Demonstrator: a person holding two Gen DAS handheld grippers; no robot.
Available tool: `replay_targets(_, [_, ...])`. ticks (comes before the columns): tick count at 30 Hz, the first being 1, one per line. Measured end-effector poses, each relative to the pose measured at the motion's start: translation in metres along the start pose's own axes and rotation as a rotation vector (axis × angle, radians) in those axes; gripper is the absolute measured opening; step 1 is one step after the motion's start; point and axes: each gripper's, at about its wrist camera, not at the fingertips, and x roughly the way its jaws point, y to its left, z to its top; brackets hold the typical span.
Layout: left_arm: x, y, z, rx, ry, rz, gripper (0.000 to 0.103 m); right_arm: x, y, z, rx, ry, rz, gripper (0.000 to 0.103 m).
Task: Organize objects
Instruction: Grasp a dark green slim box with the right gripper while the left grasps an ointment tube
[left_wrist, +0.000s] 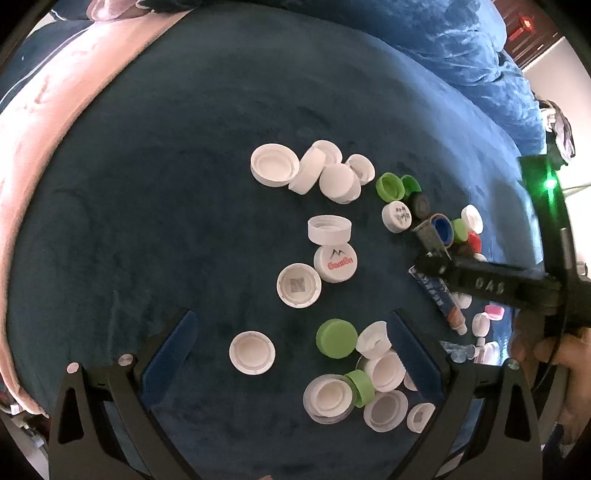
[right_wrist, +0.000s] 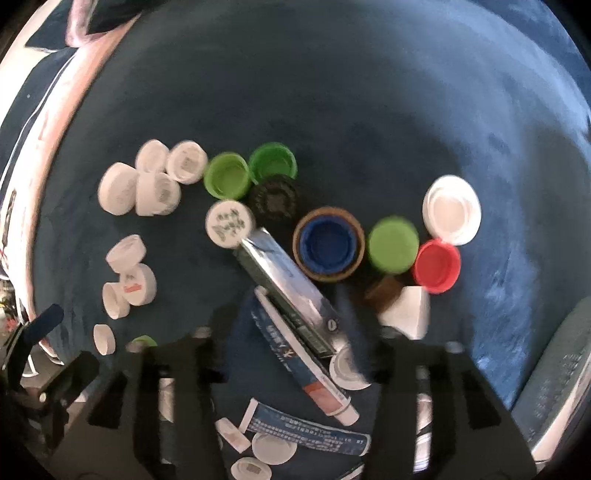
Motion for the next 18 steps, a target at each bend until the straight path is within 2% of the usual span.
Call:
replay_targets(2, [0.001, -0.001, 0.000, 0.003, 0.000, 0.001, 0.102, 0.007, 0.002, -0.002, -0.014, 0.042, 0.023, 0.055])
replay_targets(4, [0.001, -0.001, -0.001, -0.001, 0.001, 0.002, 0.102, 0.004, 0.004, -0.002, -0.021, 0.026, 0.029, 0.047])
replay_targets(5, [0.001, -0.001, -0.001, -0.002, 0.002, 0.001, 0.102, 0.001, 0.004, -0.001, -0.010, 0.016, 0.051, 0.040])
replay_targets(8, [0.001, -0.003, -0.002, 0.004, 0.002, 0.002, 0.102, -0.006, 0.002, 0.000, 0.006, -0.005, 0.085, 0.030])
replay_targets(15, [0.002, -0.012, -0.005, 0.022, 0.007, 0.000, 0.102, -0.015, -0.008, -0.007, 0.057, -0.018, 0.151, 0.029])
replay_targets(17, [0.003, -0.015, -0.005, 0.030, 0.008, 0.000, 0.102, -0.016, -0.023, -0.010, 0.104, -0.010, 0.203, 0.030])
replay_targets(18, [0.003, -0.017, -0.006, 0.033, 0.007, -0.004, 0.102, -0.016, -0.030, -0.013, 0.155, 0.000, 0.264, 0.030])
